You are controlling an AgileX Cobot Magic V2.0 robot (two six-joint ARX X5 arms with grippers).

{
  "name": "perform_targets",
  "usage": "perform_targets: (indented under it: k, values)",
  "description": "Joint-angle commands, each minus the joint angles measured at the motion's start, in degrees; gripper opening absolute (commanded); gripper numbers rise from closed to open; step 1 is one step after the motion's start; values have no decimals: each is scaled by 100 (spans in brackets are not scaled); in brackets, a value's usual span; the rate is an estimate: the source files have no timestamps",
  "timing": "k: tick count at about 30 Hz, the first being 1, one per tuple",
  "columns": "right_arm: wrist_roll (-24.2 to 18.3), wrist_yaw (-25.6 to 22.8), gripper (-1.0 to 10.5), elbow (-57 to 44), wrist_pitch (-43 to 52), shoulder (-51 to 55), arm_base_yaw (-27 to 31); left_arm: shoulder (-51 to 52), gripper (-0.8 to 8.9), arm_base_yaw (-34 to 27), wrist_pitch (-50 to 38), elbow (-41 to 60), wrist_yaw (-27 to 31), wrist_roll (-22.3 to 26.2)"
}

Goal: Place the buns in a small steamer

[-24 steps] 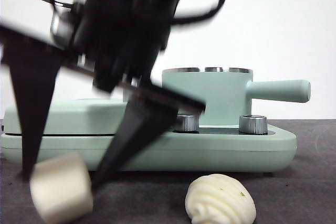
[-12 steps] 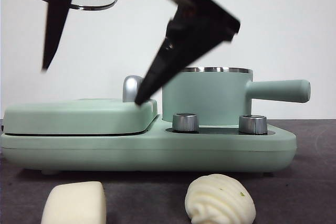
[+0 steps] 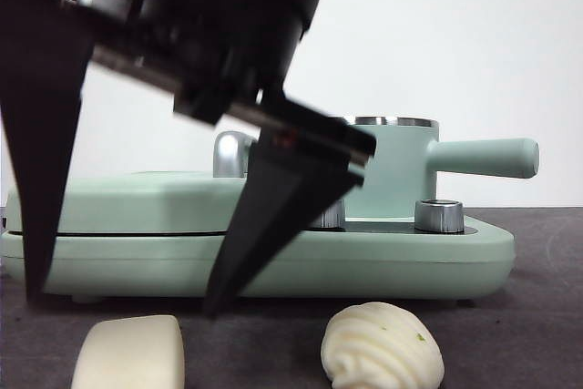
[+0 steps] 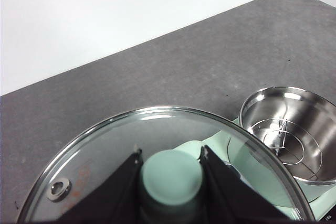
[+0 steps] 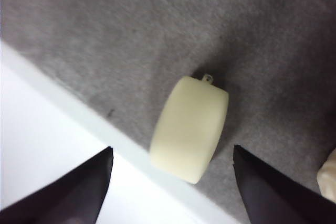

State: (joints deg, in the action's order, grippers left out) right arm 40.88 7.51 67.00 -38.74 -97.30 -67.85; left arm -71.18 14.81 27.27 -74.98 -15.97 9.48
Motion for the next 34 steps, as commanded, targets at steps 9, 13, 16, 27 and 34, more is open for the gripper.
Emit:
perform_targets:
  k: [9, 13, 16, 27, 34]
  values:
    - [-39, 153, 226, 94, 216, -531, -81, 46, 10, 15, -164, -114, -11, 57]
    - [-42, 133, 134, 94, 214, -535, -103, 46, 10, 15, -160, -114, -11, 57]
    - [-90, 114, 105, 94, 177, -483, -101, 46, 10, 15, -162, -114, -11, 57]
    - [33, -48, 86, 96, -739, 1445, -39, 44, 10, 15, -155, -114, -11, 57]
    - [-210, -50, 86, 225, -1650, 2358, 579, 44, 10, 15, -153, -114, -11, 55]
